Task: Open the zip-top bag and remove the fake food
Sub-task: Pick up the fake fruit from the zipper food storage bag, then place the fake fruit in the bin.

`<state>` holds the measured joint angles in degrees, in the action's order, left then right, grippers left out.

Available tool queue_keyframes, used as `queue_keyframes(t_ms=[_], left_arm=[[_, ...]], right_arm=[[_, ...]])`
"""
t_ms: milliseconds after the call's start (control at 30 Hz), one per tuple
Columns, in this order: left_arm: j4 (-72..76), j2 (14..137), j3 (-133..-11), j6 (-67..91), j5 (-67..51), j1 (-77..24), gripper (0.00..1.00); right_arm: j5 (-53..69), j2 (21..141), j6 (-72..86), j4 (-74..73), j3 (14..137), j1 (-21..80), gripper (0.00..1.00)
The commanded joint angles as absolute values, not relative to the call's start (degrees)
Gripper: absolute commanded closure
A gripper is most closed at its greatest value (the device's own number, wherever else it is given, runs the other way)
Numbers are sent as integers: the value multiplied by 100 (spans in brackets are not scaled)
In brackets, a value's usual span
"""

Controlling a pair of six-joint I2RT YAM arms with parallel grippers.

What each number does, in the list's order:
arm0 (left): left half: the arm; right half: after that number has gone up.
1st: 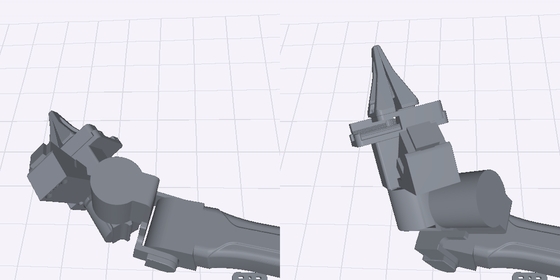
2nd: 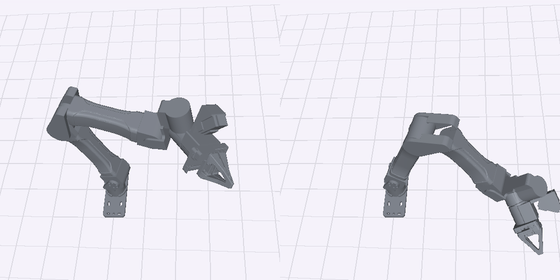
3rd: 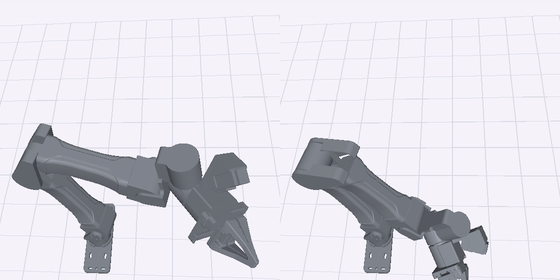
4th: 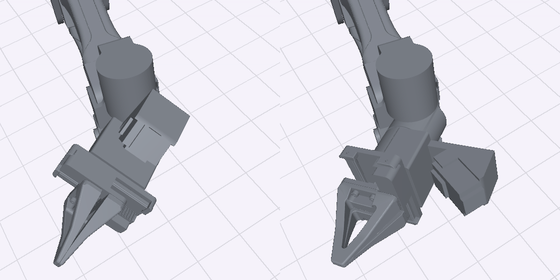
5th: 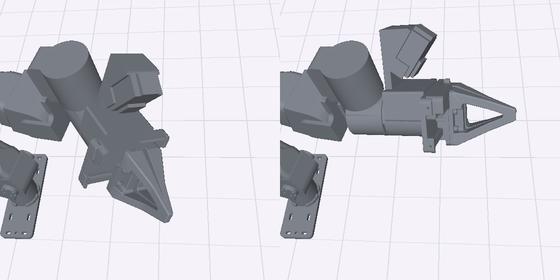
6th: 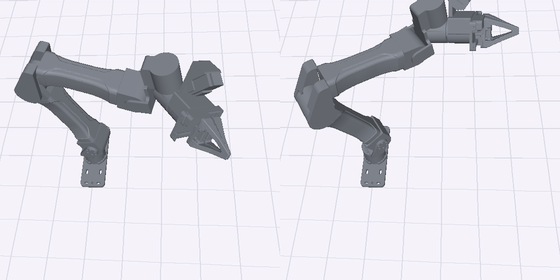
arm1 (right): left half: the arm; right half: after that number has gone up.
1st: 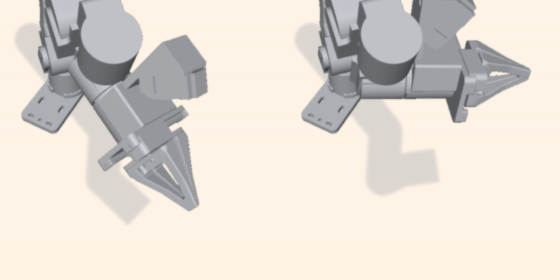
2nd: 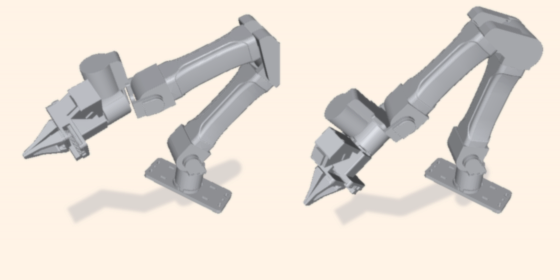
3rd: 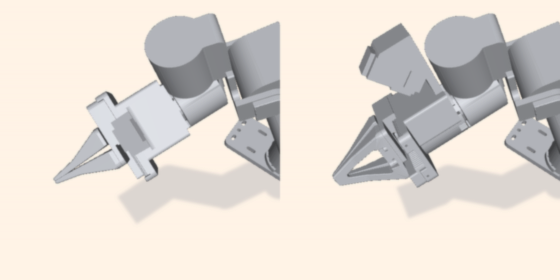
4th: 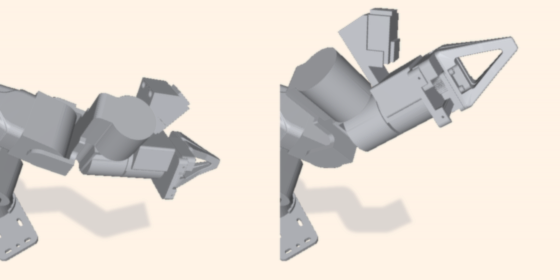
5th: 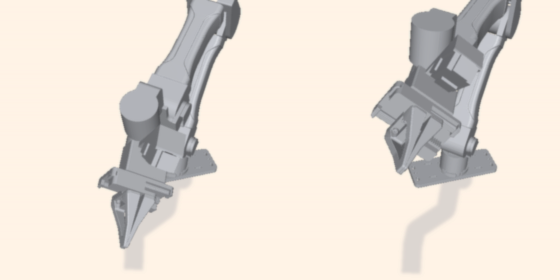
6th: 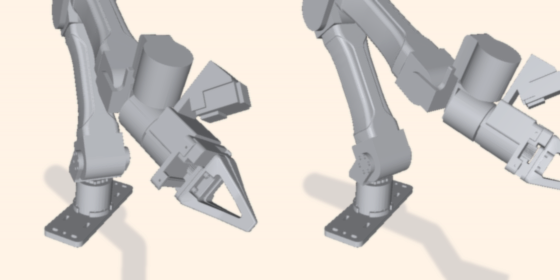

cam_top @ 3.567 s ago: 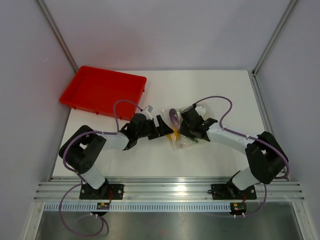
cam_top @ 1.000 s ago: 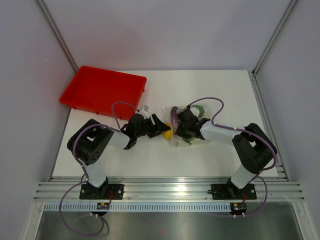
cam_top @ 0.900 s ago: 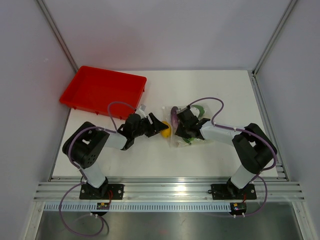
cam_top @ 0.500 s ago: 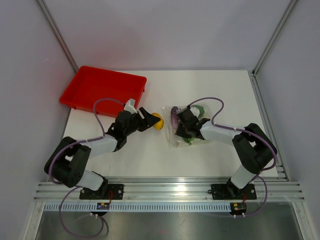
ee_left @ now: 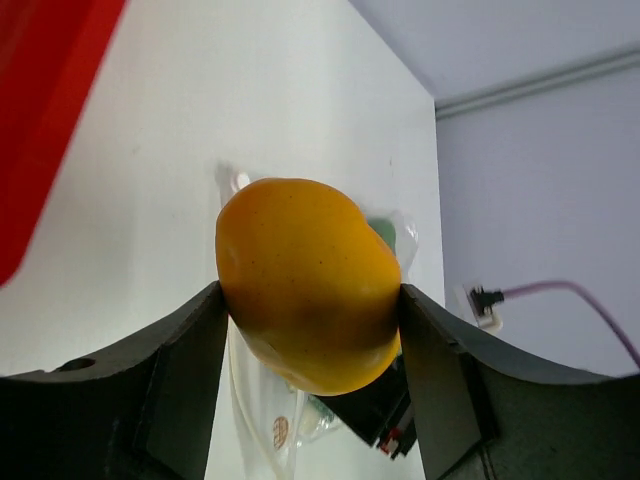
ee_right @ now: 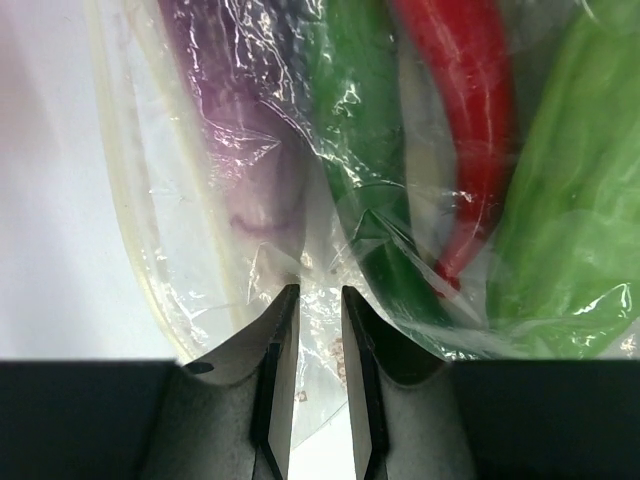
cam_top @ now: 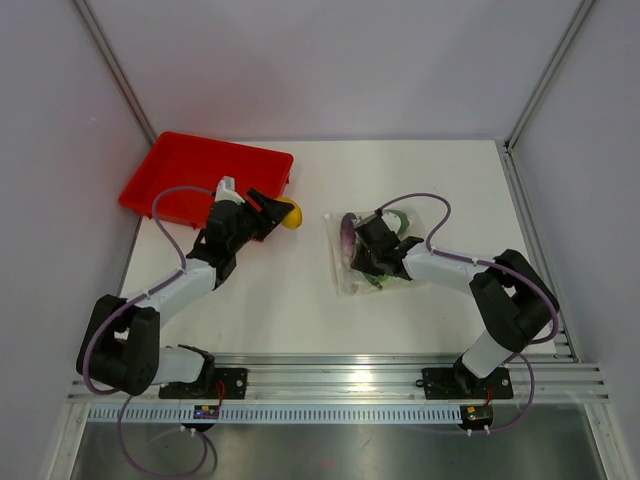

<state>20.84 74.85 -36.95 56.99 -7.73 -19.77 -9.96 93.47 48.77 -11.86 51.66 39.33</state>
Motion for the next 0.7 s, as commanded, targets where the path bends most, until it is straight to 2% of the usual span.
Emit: queue_keyframes(t_ms=[0,400,667], left_arm=[[1969,7751,-4148,6081,-545,-1584,47],[1011,8753,-5361,5959,-404,-467,47],[370,9369,-6099,5731,-422,-246,44]], right_arm=[[-1169,9105,4781,-1072,5150,3946,70],[-1160,8956,4755,-1046,5089,3938,69],[-1116,8930,4746,-1037,5080,3938,69]])
